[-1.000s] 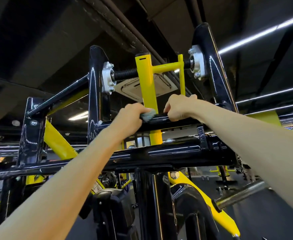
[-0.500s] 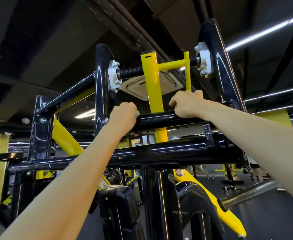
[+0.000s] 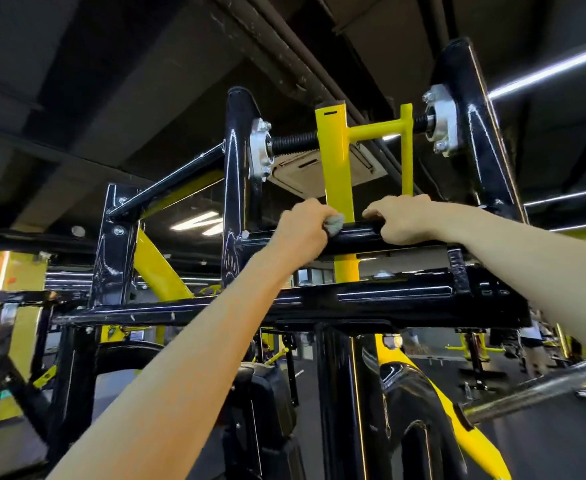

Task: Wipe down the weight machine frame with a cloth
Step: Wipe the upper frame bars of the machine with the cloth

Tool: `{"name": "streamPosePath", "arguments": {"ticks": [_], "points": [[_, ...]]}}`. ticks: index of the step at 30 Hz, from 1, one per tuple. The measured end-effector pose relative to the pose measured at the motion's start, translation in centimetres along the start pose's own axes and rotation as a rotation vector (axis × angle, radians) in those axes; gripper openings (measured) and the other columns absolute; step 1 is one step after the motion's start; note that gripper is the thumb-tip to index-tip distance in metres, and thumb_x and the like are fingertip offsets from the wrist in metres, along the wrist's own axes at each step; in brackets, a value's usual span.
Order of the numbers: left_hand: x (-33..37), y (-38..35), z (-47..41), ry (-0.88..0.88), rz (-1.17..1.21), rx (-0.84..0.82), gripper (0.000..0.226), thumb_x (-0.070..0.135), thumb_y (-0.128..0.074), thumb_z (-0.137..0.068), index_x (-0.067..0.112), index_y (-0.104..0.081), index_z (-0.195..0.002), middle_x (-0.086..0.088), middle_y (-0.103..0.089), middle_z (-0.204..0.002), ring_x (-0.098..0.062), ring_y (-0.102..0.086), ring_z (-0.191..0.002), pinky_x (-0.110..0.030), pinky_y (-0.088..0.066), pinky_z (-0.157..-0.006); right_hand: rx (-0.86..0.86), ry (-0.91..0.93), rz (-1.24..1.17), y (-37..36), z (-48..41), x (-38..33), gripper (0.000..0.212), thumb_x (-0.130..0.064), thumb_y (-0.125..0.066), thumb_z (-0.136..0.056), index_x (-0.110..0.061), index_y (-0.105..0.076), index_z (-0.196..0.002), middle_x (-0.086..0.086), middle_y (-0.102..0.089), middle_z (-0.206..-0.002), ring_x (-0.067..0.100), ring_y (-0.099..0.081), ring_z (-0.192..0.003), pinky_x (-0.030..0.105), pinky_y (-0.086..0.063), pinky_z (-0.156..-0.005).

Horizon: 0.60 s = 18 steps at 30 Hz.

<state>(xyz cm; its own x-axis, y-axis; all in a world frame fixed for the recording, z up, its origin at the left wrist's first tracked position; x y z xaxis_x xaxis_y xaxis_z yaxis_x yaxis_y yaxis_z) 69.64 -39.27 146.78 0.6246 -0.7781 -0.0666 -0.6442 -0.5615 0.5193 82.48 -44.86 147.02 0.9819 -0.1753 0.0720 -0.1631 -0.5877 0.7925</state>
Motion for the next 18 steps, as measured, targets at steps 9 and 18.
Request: {"name": "streamPosePath", "arguments": {"ticks": [9, 18], "points": [[-2.3, 0.1, -1.7, 0.064, -0.246, -0.052, 0.037, 0.006, -0.045, -0.094, 0.012, -0.054, -0.128, -0.013, -0.056, -0.125, -0.035, -0.050, -0.117, -0.043, -0.039, -0.093, -0.001, -0.006, -0.006, 0.0, 0.1, -0.1, 0.058, -0.006, -0.045, -0.093, -0.021, -0.032, -0.148, 0.008, -0.042, -0.146, 0.031, -0.037, -0.134, 0.045, -0.022, -0.111], [-5.7, 1.3, 2.2, 0.156, -0.288, 0.107, 0.055, 0.003, -0.048, -0.090, 0.022, -0.043, -0.142, -0.011, -0.053, -0.132, -0.032, -0.049, -0.119, -0.045, -0.034, -0.102, 0.003, -0.013, -0.065, 0.0, 0.5, 0.4, 0.044, -0.002, -0.043, -0.093, -0.010, -0.047, -0.136, 0.014, -0.049, -0.135, 0.034, -0.045, -0.123, 0.048, -0.034, -0.107]]}}
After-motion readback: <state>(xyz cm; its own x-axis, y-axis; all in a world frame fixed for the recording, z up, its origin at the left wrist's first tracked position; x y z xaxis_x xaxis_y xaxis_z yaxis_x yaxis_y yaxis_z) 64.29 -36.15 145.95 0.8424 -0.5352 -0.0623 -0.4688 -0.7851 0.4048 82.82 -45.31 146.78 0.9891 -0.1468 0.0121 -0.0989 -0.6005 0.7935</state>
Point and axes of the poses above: each hand's wrist, its own z-axis away from the middle knuckle, its own y-axis out of the back of the hand, x = y × z, the point moved 7 cm from there along -z, towards the middle knuckle
